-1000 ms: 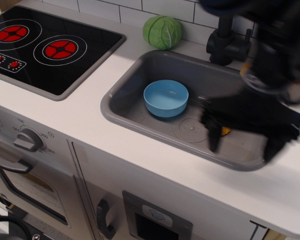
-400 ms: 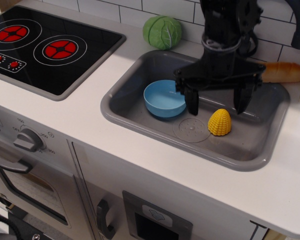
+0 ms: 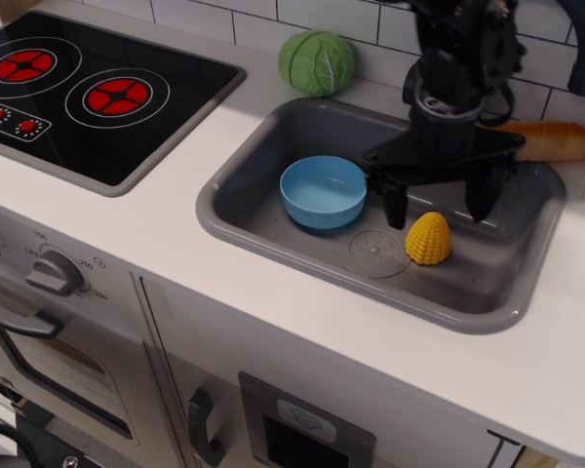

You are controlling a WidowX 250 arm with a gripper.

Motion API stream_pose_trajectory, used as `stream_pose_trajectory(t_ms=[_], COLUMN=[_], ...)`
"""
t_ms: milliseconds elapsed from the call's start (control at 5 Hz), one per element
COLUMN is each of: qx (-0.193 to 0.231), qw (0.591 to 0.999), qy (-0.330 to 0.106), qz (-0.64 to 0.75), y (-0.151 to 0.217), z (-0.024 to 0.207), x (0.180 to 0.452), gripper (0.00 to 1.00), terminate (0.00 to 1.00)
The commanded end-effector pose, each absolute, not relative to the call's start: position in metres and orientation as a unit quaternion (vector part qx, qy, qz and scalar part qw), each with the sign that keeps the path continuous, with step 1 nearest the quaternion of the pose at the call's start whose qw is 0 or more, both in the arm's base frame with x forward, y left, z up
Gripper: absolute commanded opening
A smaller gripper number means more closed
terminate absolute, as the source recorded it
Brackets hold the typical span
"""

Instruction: Put corn in bowl sink

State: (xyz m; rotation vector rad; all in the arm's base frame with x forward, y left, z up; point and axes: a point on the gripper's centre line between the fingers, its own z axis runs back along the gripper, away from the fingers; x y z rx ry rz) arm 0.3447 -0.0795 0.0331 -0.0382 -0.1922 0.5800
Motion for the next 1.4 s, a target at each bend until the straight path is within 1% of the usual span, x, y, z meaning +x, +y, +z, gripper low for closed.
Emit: stream_pose_trajectory(t_ms=[0, 200, 600, 800, 1000, 1200], qx=[0.005, 0.015, 0.02, 0.028, 0.028, 0.033], qw=[0.947, 0.945, 0.938, 0.939, 0.94, 0.944], qy=[-0.128, -0.134, -0.142, -0.14, -0.137, -0.143], qz=[0.294, 0.299, 0.317, 0.313, 0.31, 0.295], y=[-0.076, -0.07, -0.071, -0.074, -0.076, -0.078], z=[0.016, 0.011, 0.002, -0.005, -0.006, -0.003], x=[0.359, 0.363, 0.369, 0.371, 0.369, 0.362], gripper=[1.0, 1.0, 1.0, 1.0, 0.0, 0.0], terminate=[0.0, 0.0, 0.0, 0.0, 0.0, 0.0])
